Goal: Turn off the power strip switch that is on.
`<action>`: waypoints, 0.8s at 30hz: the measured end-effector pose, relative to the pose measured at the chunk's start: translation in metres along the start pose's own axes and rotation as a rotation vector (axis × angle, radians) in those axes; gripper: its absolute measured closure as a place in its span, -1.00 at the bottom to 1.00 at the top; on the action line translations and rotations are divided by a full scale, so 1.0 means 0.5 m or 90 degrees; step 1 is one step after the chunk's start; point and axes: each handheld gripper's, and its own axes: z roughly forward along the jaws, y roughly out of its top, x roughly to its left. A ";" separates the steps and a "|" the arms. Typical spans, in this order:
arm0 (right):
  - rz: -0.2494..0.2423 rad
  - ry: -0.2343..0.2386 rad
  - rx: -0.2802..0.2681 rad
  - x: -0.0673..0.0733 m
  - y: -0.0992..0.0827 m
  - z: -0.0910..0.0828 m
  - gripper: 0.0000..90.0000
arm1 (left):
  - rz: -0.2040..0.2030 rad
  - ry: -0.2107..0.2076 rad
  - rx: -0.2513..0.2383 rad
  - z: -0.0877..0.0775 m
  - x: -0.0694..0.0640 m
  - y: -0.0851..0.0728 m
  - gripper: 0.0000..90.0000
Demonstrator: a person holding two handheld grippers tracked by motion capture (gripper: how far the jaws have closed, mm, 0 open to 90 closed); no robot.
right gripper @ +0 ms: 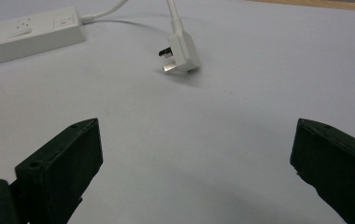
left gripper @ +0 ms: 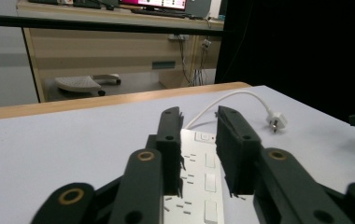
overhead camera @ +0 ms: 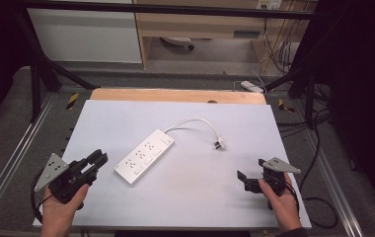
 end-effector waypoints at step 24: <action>-0.003 -0.002 0.003 -0.001 -0.001 0.002 -0.94 | 0.009 -0.013 0.025 0.019 0.002 0.011 1.00</action>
